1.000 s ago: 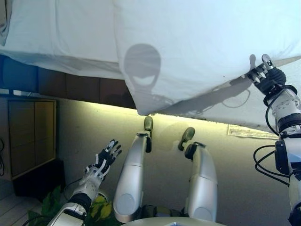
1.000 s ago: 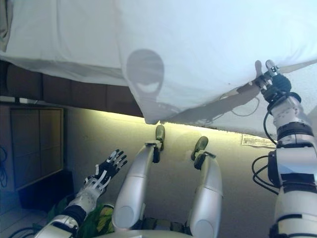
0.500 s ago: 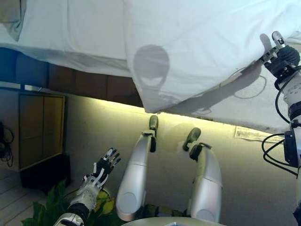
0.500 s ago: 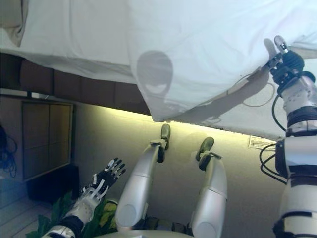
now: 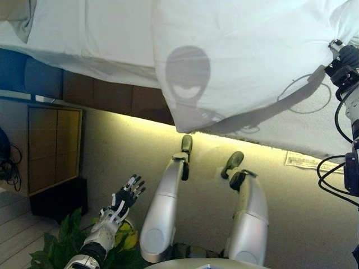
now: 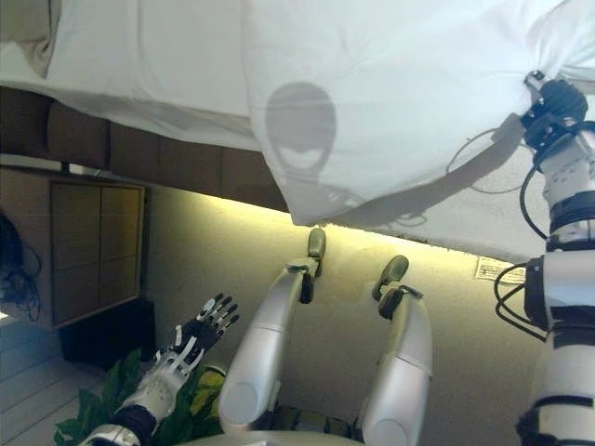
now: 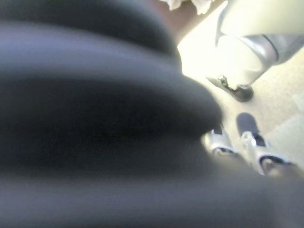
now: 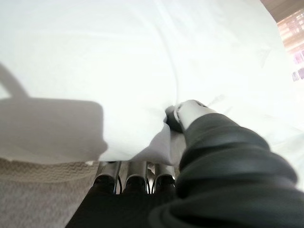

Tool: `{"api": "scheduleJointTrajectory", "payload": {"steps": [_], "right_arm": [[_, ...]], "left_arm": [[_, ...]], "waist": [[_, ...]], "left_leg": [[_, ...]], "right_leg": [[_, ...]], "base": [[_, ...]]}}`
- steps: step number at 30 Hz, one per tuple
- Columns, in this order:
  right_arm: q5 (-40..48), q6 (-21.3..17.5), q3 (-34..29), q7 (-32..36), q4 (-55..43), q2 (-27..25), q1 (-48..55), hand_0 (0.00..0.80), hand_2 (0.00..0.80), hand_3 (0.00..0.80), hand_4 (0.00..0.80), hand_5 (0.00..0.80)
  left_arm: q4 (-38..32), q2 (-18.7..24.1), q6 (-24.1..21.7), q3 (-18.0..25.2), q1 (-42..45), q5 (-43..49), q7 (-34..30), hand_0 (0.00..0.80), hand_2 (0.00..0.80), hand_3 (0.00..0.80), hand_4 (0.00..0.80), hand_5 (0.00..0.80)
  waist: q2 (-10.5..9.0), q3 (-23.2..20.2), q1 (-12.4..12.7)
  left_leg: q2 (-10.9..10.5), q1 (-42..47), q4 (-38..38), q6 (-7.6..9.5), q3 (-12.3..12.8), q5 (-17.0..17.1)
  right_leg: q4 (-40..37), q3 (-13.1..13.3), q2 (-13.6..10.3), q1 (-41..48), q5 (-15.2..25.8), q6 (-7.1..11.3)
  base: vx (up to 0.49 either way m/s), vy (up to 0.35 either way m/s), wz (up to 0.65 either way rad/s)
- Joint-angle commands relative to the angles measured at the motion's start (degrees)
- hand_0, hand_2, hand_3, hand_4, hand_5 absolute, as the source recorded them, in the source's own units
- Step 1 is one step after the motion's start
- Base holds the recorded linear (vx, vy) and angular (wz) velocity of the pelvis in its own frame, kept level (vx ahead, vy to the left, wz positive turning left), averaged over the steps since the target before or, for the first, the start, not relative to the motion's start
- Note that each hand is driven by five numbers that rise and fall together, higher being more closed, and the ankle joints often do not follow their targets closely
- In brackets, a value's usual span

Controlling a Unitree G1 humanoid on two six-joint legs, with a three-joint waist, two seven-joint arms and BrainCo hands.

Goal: Make the bed neatly

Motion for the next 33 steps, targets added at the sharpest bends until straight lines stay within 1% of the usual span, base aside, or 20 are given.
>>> {"api": "scheduleJointTrajectory", "payload": {"steps": [1, 2, 3, 6, 9, 10, 12, 14, 16, 19, 22, 23, 24, 28, 31, 33], "right_arm": [[0.53, -1.68, 1.39, 4.35, -4.97, -1.35, -1.24, 0.8, 0.8, 0.8, 0.8, 0.8], [0.49, -1.47, 1.18, 4.64, -5.07, -1.21, -0.83, 0.8, 0.8, 0.8, 0.8, 0.8], [0.7, -1.41, 0.91, 5.15, -5.32, -0.93, -0.15, 0.8, 0.8, 0.8, 0.8, 0.8], [1.53, -1.07, -0.37, 6.85, -6.19, 0.28, 2.35, 0.8, 0.8, 0.8, 0.8, 0.8], [2.96, -1.54, -2.19, 7.44, -8.22, 1.57, 4.85, 0.8, 0.8, 0.8, 0.8, 0.8], [3.54, -1.89, -2.76, 7.8, -8.69, 2.18, 5.4, 0.8, 0.8, 0.8, 0.8, 0.8], [3.64, -1.75, -3.2, 7.17, -9.13, 3.22, 5.49, 0.8, 0.8, 0.8, 0.8, 0.8], [3.75, -1.78, -2.97, 6.47, -8.61, 3.71, 4.81, 0.8, 0.8, 0.8, 0.8, 0.8], [4.38, -0.81, -2.75, 7.18, -8.22, 4.07, 4.01, 0.8, 0.8, 0.8, 0.8, 0.8], [5.34, -0.09, -1.73, 7.11, -8.68, 5.58, 3.9, 0.8, 0.8, 0.8, 0.8, 0.8], [4.93, 0.22, 0.3, 7.24, -8.51, 7.65, 3.1, 0.8, 0.8, 0.8, 0.8, 0.8], [4.79, 0.19, 0.85, 7.09, -8.53, 8.4, 3.11, 0.8, 0.8, 0.8, 0.8, 0.8], [4.94, 0.0, 1.41, 7.13, -8.59, 8.86, 3.12, 0.8, 0.8, 0.8, 0.8, 0.8], [5.58, -0.51, 3.05, 6.49, -9.05, 11.02, 2.87, 0.8, 0.8, 0.8, 0.8, 0.8], [6.43, -0.77, 3.83, 5.37, -9.64, 12.59, 2.05, 0.8, 0.8, 0.8, 0.8, 0.8], [7.27, -0.81, 4.38, 4.54, -10.72, 13.1, 1.6, 0.8, 0.8, 0.8, 0.8, 0.8]], "left_arm": [[-2.52, 2.43, -4.92, 0.57, 4.0, -3.29, -1.83, 0.0, 0.0, 0.0, 0.0, 0.0], [-3.19, 2.6, -5.36, 0.69, 3.95, -3.76, -1.66, 0.0, 0.0, 0.0, 0.0, 0.0], [-4.8, 2.93, -6.75, 1.03, 3.53, -4.61, -1.3, 0.0, 0.0, 0.0, 0.0, 0.0], [-11.38, 4.81, -10.42, 2.4, 1.36, -5.19, 2.62, 0.0, 0.0, 0.0, 0.0, 0.0], [-18.87, 6.84, -10.86, 4.0, -0.77, -5.83, 6.73, 0.0, 0.0, 0.0, 0.0, 0.0], [-20.98, 7.61, -10.62, 4.33, -1.65, -5.39, 7.19, 0.0, 0.0, 0.0, 0.0, 0.0], [-23.9, 8.62, -10.14, 3.78, -3.04, -3.25, 7.91, 0.0, 0.0, 0.0, 0.0, 0.0], [-25.75, 8.98, -9.04, 2.23, -4.86, -1.38, 7.91, 0.0, 0.0, 0.0, 0.0, 0.0], [-27.12, 9.74, -8.39, 0.0, -6.67, 2.48, 8.13, 0.0, 0.0, 0.0, 0.0, 0.0], [-28.03, 11.12, -7.09, -3.84, -9.31, 6.95, 9.23, 0.0, 0.0, 0.0, 0.0, 0.0], [-27.0, 10.97, -4.12, -7.13, -13.25, 5.74, 9.81, 0.0, 0.0, 0.0, 0.0, 0.0], [-26.66, 10.29, -2.98, -7.95, -14.74, 5.3, 10.0, 0.0, 0.0, 0.0, 0.0, 0.0], [-26.45, 10.11, -2.39, -8.69, -15.85, 4.48, 9.97, 0.0, 0.0, 0.0, 0.0, 0.0], [-23.72, 7.11, 0.26, -10.97, -19.7, 2.93, 11.26, 0.0, 0.0, 0.0, 0.0, 0.0], [-20.57, 4.94, 4.56, -12.1, -22.6, 1.42, 12.66, 0.0, 0.0, 0.0, 0.0, 0.0], [-18.81, 3.86, 8.27, -13.11, -23.92, 0.56, 12.84, 0.0, 0.0, 0.0, 0.0, 0.0]], "waist": [[1.7, -0.11, 0.73], [1.67, -0.11, 0.7], [1.56, -0.11, 0.65], [0.94, -0.11, 0.59], [0.34, -0.11, 0.8], [0.09, -0.11, 0.98], [-0.42, -0.11, 1.18], [-0.83, -0.13, 1.16], [-1.27, -0.21, 1.01], [-2.01, -1.46, 0.5], [-2.51, -2.44, -0.31], [-2.71, -2.76, -0.63], [-2.76, -2.68, -0.89], [-4.14, -3.28, -1.88], [-5.23, -3.4, -2.58], [-5.83, -3.43, -3.09]], "left_leg": [[2.86, 5.02, -6.55, -2.08, -3.13, 1.77], [2.87, 5.63, -6.82, -2.18, -3.12, 1.8], [2.87, 6.59, -7.17, -2.32, -3.02, 1.81], [2.87, 9.84, -8.41, -2.67, -2.55, 1.81], [2.61, 13.13, -9.38, -2.77, -2.62, 1.6], [2.48, 14.23, -9.67, -2.78, -2.72, 1.51], [2.32, 16.61, -10.53, -2.78, -2.67, 1.43], [2.24, 18.82, -11.46, -2.73, -2.53, 1.55], [2.21, 21.02, -12.72, -2.74, -2.52, 1.7], [2.46, 23.31, -15.06, -2.97, -2.21, 2.27], [2.9, 25.68, -18.35, -3.15, -1.4, 3.37], [3.07, 26.38, -19.34, -3.19, -1.14, 3.67], [3.3, 26.32, -20.04, -2.88, -0.59, 5.2], [4.1, 28.17, -22.9, -3.23, 0.22, 5.86], [4.59, 28.99, -23.94, -3.38, 0.51, 5.96], [4.94, 29.22, -24.11, -3.46, 0.82, 5.94]], "right_leg": [[-1.55, 0.38, -0.94, 3.11, 2.56, 3.22], [-1.87, 0.3, -0.85, 3.74, 2.59, 3.25], [-2.36, 0.1, -0.83, 4.78, 2.62, 3.31], [-4.17, -0.7, -0.88, 8.64, 2.73, 3.63], [-5.62, -1.53, -1.38, 12.43, 2.71, 4.03], [-6.14, -1.88, -1.6, 13.76, 2.77, 4.2], [-7.69, -2.48, -1.73, 16.64, 2.99, 4.45], [-9.38, -2.92, -1.79, 19.06, 3.68, 4.81], [-11.44, -3.22, -1.74, 21.49, 4.45, 5.25], [-15.13, -3.06, -1.15, 24.08, 5.92, 6.15], [-19.45, -3.03, -0.25, 26.55, 7.68, 6.89], [-20.54, -3.09, 0.0, 27.21, 8.11, 7.05], [-21.96, -3.56, 0.21, 27.39, 9.89, 6.61], [-26.09, -3.34, 1.12, 29.33, 11.55, 7.25], [-27.68, -3.35, 1.79, 30.07, 12.24, 7.4], [-28.27, -3.33, 2.09, 30.34, 12.48, 7.43]], "base": [[0.0, 0.0, 0.0], [0.0, 0.0, 0.0], [0.0, 0.0, 0.0], [-0.001, -0.011, 0.0], [0.007, -0.043, 0.01], [0.005, -0.042, 0.04], [0.01, -0.03, 0.05], [0.0, 0.0, 0.0], [0.01, 0.011, 0.04], [0.014, 0.01, -0.05], [0.009, 0.033, -0.14], [-0.08, 0.047, -0.12], [-0.08, 0.036, -0.14], [-0.027, -0.011, -0.1], [-0.014, -0.039, -0.05], [-0.015, -0.045, -0.04]]}}
